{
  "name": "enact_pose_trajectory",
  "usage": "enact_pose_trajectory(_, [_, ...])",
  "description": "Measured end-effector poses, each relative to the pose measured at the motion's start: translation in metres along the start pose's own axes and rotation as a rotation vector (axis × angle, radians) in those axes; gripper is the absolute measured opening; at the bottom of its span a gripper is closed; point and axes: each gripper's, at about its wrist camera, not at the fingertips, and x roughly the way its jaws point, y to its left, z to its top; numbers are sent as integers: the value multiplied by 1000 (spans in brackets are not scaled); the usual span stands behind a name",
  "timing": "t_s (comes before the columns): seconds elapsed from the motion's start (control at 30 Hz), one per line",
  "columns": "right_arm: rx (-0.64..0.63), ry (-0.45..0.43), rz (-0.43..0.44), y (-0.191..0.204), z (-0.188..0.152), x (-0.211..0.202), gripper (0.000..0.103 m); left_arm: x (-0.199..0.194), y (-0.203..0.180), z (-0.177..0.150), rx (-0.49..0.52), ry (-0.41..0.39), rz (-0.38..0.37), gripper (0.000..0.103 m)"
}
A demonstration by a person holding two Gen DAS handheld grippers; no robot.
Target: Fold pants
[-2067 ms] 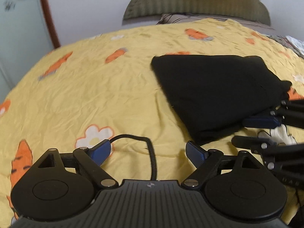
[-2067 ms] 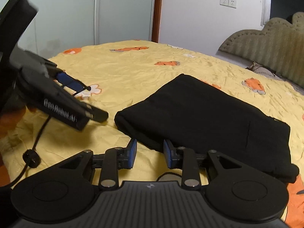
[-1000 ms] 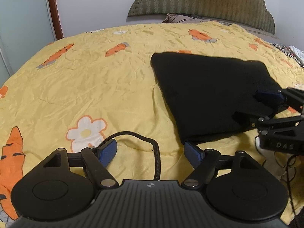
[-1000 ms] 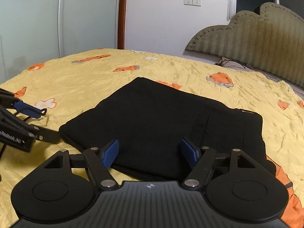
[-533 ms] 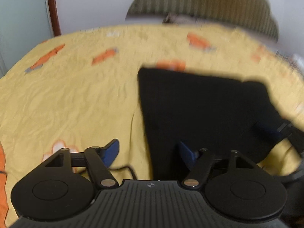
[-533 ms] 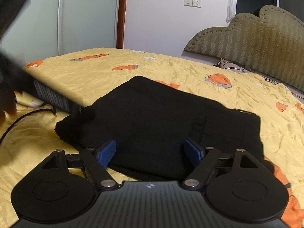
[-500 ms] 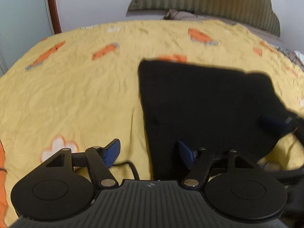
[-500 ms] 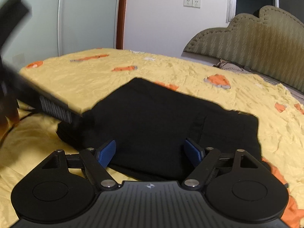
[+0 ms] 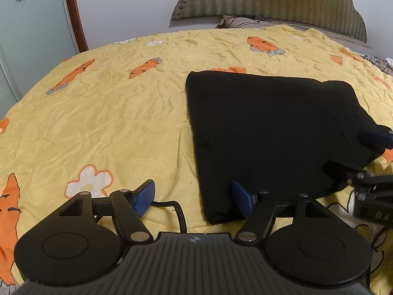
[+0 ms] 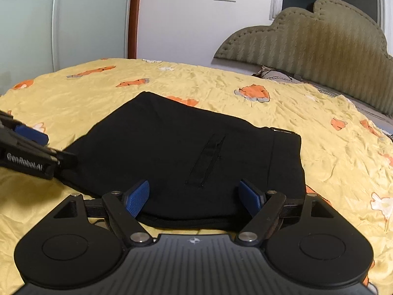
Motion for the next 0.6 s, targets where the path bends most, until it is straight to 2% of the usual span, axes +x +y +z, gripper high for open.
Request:
enact_pose_trajectory(0.03, [14,-4,2,-2,2,-1,80,-1,-1,-1,4,-2,5,75])
enact_pose_trajectory(0.17, [42,0,-45,-11,4,0,80,-2,-6,1,16,-2,23,75])
enact_pose_trajectory(0.6, [5,23,-33,-12,-2,1,80,-2,-6,1,18,1,30,75])
